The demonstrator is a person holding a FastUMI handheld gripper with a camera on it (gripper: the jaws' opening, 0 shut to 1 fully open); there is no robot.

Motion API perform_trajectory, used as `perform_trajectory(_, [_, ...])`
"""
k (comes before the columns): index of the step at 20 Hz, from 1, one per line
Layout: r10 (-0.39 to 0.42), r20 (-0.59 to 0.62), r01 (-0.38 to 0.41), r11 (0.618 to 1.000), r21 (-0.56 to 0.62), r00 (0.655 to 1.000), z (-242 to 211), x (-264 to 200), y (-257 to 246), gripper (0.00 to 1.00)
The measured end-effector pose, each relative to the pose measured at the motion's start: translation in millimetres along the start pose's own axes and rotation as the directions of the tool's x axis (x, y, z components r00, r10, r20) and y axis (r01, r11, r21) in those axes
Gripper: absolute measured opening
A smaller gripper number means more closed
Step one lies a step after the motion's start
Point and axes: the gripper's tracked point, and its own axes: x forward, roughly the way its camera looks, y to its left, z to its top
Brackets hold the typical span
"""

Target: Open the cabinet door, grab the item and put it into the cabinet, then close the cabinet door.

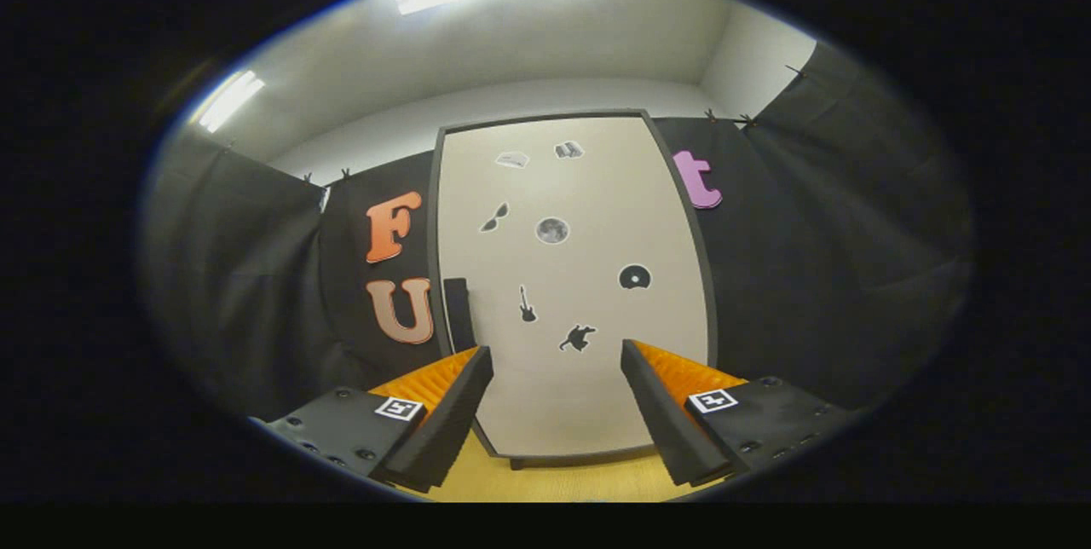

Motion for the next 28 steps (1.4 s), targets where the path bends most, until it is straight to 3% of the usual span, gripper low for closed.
perform_trajectory(6, [0.16, -0.082, -0.154, 0.986, 0.068, 0.984, -11.6, 64.9, 59.0, 0.97])
perform_trajectory(8, [0.179, -0.117, -0.171, 0.983, 0.072, 0.977, -25.0, 86.3, 73.5, 0.98])
perform_trajectory(13, [0.172, -0.151, -0.168, 0.985, 0.038, 0.973, -41.6, 126.1, 92.7, 0.98])
perform_trajectory(19, [0.104, -0.18, -0.108, 0.994, -0.012, 0.978, -53.9, 153.4, 90.8, 0.97])
perform_trajectory(23, [0.062, -0.241, -0.073, 0.997, -0.037, 0.969, -71.0, 167.0, 91.9, 0.88])
perform_trajectory(25, [0.045, -0.206, -0.059, 0.996, -0.061, 0.978, -62.8, 169.8, 92.4, 0.81])
perform_trajectory(26, [0.047, -0.192, -0.061, 0.996, -0.071, 0.98, -61.9, 170.4, 96.7, 0.73])
perform_trajectory(28, [0.029, -0.194, -0.048, 0.994, -0.094, 0.981, -65.5, 174.5, 97.1, 0.69])
